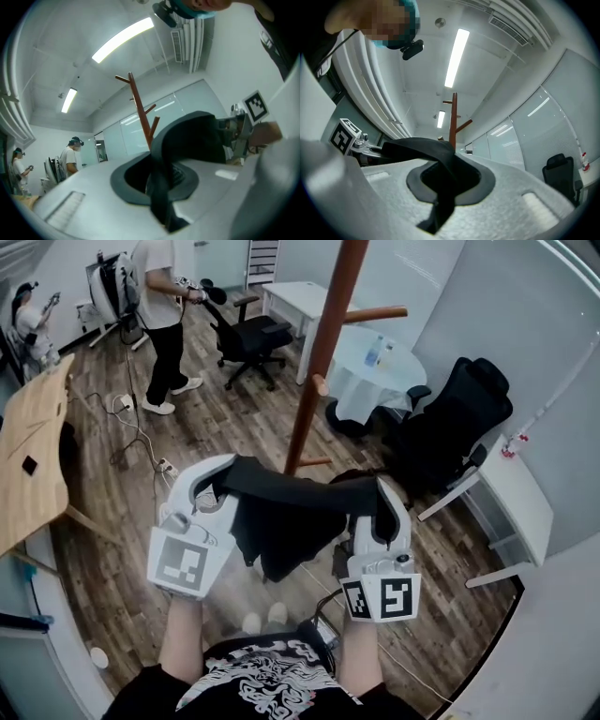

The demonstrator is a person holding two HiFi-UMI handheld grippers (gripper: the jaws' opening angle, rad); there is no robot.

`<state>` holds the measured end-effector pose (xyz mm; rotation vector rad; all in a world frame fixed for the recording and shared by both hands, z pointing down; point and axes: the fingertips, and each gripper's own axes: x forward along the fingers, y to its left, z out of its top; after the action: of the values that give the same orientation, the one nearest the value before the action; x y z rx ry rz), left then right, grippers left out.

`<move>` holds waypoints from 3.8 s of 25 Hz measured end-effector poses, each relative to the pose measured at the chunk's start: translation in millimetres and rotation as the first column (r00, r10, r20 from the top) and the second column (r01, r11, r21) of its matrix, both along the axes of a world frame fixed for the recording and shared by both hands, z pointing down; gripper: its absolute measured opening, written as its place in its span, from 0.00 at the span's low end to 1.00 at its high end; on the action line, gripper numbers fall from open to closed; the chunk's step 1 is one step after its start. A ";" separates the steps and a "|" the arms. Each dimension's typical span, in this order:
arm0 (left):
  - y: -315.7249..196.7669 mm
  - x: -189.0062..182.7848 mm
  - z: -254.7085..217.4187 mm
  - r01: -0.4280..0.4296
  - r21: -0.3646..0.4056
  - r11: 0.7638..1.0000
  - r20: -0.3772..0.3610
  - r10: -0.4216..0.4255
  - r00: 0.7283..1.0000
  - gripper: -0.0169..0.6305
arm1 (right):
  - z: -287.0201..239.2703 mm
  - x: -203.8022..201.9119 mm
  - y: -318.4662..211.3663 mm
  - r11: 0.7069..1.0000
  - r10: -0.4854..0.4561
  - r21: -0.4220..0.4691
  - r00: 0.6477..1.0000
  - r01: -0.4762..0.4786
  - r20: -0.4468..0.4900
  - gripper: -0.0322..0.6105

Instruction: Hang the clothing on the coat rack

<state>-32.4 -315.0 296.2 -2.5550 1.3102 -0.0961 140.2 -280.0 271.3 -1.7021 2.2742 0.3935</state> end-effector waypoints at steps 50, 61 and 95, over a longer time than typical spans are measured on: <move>-159.9 27.6 -85.9 -0.154 -0.108 0.982 -0.157 0.136 0.978 0.05 | -79.8 25.3 -154.4 0.994 -0.051 -0.093 0.991 0.063 0.123 0.08; -188.4 39.7 -67.2 -0.130 -0.139 0.982 -0.180 0.104 0.978 0.05 | -61.0 28.6 -186.6 0.987 -0.078 -0.133 0.989 0.095 0.124 0.08; -144.5 55.6 -4.7 -0.205 -0.157 0.966 -0.115 0.188 0.975 0.06 | 10.0 -8.0 -154.4 0.962 -0.157 -0.221 0.987 0.159 0.025 0.09</move>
<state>23.1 -459.5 291.5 -2.8523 1.1155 -0.0422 132.2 -434.5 281.3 -1.5986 2.5068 0.1005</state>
